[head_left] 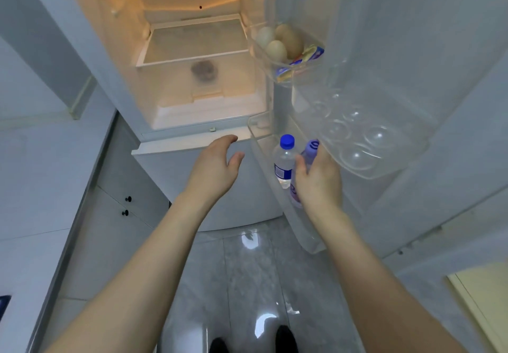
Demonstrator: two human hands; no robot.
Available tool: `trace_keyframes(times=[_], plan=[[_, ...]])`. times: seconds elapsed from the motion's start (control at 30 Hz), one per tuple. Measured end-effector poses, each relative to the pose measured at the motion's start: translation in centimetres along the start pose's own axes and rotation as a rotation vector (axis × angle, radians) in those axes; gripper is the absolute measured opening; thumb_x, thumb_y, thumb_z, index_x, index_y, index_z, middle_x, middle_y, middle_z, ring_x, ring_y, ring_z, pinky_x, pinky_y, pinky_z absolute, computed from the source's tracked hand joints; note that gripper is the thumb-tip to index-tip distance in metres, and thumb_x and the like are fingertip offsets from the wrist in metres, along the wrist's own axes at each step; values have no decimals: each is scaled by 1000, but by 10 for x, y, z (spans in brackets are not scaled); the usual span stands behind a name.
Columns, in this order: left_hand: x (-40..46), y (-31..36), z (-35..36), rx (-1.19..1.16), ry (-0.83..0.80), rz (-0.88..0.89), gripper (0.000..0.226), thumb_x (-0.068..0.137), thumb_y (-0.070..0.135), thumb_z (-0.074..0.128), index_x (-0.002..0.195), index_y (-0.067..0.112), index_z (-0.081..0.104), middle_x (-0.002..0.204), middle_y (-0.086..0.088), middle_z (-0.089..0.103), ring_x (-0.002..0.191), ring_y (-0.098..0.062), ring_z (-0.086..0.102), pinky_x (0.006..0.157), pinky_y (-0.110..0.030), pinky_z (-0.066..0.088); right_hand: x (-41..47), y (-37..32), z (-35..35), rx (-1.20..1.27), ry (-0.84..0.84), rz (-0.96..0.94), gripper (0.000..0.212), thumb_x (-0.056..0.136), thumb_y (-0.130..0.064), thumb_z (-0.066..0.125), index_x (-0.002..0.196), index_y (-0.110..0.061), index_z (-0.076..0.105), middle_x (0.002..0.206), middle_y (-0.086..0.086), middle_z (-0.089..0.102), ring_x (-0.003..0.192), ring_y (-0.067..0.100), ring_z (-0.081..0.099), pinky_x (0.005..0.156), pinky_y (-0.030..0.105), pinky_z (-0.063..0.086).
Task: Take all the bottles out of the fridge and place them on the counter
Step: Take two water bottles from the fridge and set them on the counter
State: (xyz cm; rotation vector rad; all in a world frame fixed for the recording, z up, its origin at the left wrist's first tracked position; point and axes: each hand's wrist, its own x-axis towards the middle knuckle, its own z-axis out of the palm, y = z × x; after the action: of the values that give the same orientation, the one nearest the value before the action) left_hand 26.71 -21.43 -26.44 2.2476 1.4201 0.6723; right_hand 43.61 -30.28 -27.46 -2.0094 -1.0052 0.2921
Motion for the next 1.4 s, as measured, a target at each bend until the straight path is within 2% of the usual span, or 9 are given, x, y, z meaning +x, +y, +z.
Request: trace_keyframes(times=[0.4,0.67,0.77,0.9,0.93,1.03,1.1,1.23,1.4], plan=[[42,40,35,-98,-201,109,44,98,27,52,141,18,46,143,2,51,129,-17,48,102,-26,36,0,4,9,237,73,158,29,97,-25,54,124,-16,54,107,-9,58,109,19,56,78,20,32],[49,49,56,-118,-384,88,40,95,23,55,133,20,45,123,-5,59,109,-24,54,79,-26,38,2,14,12,203,69,121,40,98,-28,50,130,-5,48,130,12,57,118,29,51,94,33,42],[47,48,59,-86,-338,96,27,95,24,55,120,15,48,103,-6,60,85,-24,52,61,-26,35,0,14,8,237,86,102,33,97,-24,52,123,-3,54,120,10,61,112,23,54,93,30,41],[36,39,64,-103,-243,96,26,96,25,54,117,13,47,101,-7,60,85,-28,54,69,-34,42,-9,16,5,334,64,76,17,97,-14,54,114,-11,51,96,-17,55,90,-22,49,80,-3,32],[32,35,63,-155,-185,77,25,96,26,54,117,13,47,101,-8,61,88,-29,57,73,-37,46,-13,14,5,335,72,44,24,97,-16,54,121,-10,51,104,-14,58,98,-21,49,88,-1,33],[25,29,51,-343,57,28,28,96,25,55,120,14,48,103,-3,61,89,-25,59,81,-37,49,-18,10,7,302,112,-82,50,94,-28,50,137,-1,45,135,11,53,127,20,48,109,32,36],[21,29,34,-436,184,20,28,96,23,56,121,13,48,105,2,60,90,-21,59,83,-36,49,-19,5,8,321,123,-145,50,93,-24,53,136,1,46,135,14,54,126,22,48,109,31,36],[13,22,-2,-464,319,21,31,96,24,55,124,14,46,112,7,58,100,-17,59,89,-38,49,-17,-11,10,337,146,-352,31,90,-1,59,120,5,55,125,12,57,113,16,49,99,3,28],[-11,-1,-36,-365,384,-2,29,96,23,56,123,14,47,111,8,58,95,-14,58,84,-35,49,-18,-39,31,375,85,-478,43,94,-14,56,130,8,47,140,2,44,131,24,45,110,33,34]])
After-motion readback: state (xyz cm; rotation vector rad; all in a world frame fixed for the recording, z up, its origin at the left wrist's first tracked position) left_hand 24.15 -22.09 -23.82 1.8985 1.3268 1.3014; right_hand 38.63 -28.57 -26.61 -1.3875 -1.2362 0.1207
